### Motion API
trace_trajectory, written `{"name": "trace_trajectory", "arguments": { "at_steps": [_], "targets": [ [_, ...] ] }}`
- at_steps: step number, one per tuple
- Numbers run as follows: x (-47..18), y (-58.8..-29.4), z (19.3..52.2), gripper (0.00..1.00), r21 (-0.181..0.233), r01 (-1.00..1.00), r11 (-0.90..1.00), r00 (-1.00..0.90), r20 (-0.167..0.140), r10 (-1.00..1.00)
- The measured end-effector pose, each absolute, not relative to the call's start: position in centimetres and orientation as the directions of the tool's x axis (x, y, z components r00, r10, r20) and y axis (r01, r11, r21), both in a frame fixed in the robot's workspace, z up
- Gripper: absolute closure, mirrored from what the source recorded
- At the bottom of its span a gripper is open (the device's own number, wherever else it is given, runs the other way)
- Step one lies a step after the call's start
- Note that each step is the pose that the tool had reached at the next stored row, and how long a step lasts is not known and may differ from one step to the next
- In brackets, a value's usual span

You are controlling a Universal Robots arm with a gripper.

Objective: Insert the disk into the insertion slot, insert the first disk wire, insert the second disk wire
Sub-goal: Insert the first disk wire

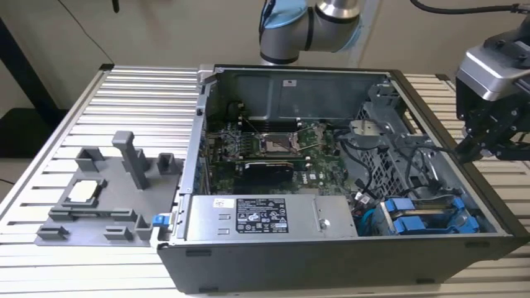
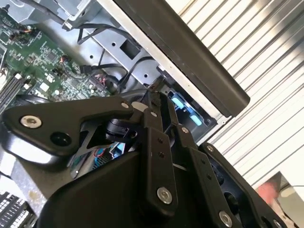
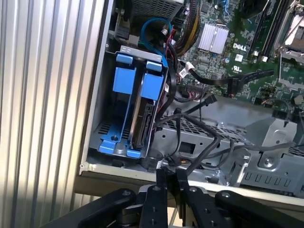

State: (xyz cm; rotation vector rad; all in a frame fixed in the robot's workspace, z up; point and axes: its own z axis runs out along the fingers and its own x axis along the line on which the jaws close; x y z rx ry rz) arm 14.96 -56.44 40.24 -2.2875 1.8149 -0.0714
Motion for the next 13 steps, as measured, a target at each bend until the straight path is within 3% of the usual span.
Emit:
{"name": "trace_trajectory", "arguments": {
  "at_steps": [11,12,13],
  "targets": [
    [14.95,-56.54,40.59,0.79,-0.202,-0.956,-0.214,0.237,-0.097,-0.967],
    [14.94,-56.52,40.7,0.73,-0.2,-0.954,-0.222,0.243,-0.086,-0.966],
    [14.9,-56.22,40.72,0.73,-0.2,-0.953,-0.228,0.247,-0.074,-0.966]
  ]
}}
